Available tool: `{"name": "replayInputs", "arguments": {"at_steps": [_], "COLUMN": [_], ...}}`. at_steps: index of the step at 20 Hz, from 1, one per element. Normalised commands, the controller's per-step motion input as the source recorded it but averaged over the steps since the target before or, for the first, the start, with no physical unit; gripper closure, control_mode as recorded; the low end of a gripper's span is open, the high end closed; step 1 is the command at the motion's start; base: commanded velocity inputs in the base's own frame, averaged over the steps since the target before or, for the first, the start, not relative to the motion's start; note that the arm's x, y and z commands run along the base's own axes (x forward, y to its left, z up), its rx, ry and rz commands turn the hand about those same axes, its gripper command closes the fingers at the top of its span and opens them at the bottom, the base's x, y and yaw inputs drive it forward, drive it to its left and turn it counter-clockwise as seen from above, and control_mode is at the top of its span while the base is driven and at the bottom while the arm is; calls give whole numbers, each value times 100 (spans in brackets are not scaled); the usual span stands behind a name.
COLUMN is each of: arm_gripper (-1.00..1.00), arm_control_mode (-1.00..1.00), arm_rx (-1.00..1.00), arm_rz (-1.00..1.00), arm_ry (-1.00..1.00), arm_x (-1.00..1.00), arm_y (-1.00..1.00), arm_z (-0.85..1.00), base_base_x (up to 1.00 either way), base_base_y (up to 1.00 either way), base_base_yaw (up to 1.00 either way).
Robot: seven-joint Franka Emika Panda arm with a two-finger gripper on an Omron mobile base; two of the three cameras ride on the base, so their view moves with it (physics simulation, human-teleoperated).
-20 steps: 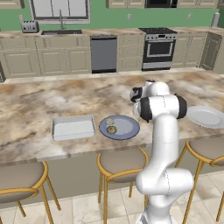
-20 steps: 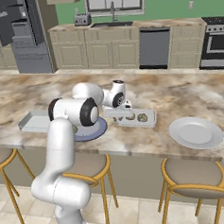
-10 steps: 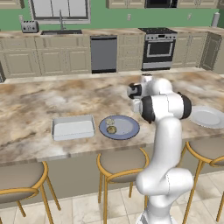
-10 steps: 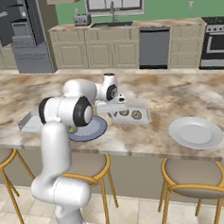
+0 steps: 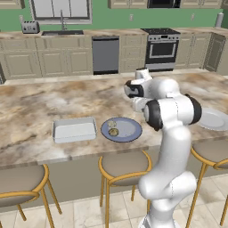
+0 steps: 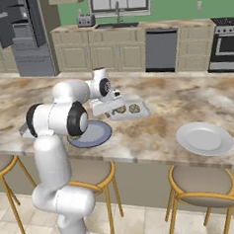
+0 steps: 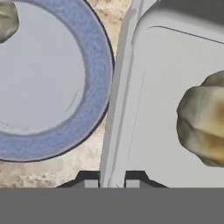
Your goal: Place two dumplings into each of the tupperware containers and then place the containers in the fridge.
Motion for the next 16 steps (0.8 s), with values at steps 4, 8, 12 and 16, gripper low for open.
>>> {"name": "replayInputs", "arguments": {"at_steps": [4,8,12,16], "arm_gripper": [100,100,100,100], "arm_control_mode": [-100,-100,-100,-100], "arm_rx": [-4,0,0,0], "arm_rz": [32,34,36,30], "arm_ry": [12,3,0,-7], "arm_x": [-74,-82,-78,-90], "arm_y": [30,46,37,35], "arm_z": [57,60,63,63], "base_base_x": [0,0,0,0], "base_base_y": [0,0,0,0], "base_base_yaw": [0,0,0,0]}}
